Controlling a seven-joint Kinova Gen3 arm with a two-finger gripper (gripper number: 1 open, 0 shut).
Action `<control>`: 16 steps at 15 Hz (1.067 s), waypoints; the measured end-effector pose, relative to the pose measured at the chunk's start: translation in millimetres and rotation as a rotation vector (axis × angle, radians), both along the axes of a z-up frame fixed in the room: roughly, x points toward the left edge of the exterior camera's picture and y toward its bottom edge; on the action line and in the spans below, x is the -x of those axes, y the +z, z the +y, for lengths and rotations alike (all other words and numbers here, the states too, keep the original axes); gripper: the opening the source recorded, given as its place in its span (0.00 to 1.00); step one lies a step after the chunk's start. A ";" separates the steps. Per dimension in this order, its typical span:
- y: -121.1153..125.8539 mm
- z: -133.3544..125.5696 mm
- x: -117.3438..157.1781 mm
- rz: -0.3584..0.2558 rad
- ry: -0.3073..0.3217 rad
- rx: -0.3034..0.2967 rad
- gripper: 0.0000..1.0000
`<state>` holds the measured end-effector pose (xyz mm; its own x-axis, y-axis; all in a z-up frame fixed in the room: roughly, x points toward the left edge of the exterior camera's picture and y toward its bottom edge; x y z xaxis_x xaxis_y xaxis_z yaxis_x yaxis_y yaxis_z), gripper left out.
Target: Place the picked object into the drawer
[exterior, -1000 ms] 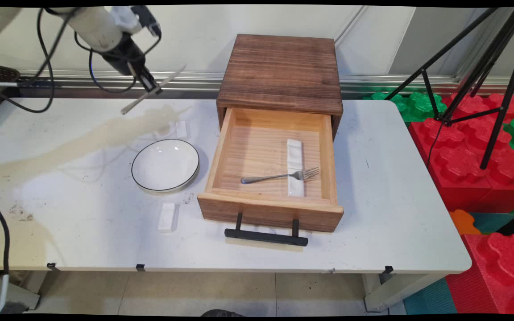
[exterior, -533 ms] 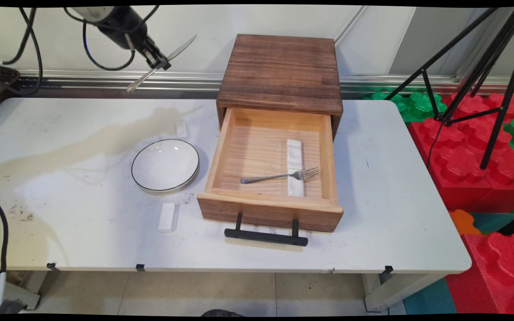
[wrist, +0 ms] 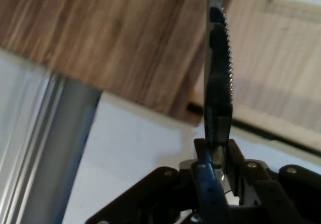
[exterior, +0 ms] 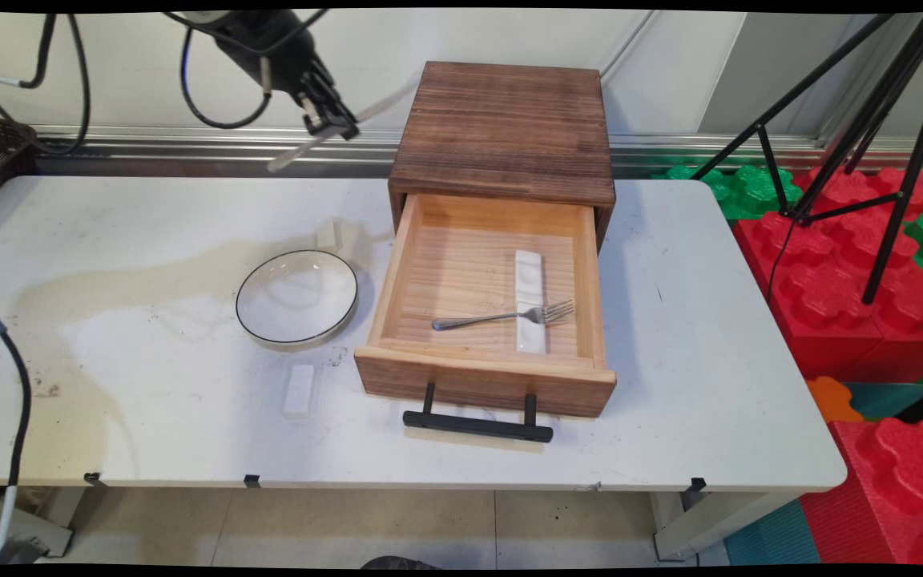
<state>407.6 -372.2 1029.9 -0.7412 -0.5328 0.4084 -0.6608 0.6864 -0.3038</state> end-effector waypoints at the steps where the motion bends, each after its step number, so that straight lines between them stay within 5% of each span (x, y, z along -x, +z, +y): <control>1: 1.2 0.6 11.2 0.000 -0.028 -0.008 0.00; 16: -15.8 -23.0 137.8 0.035 -0.268 -0.056 0.00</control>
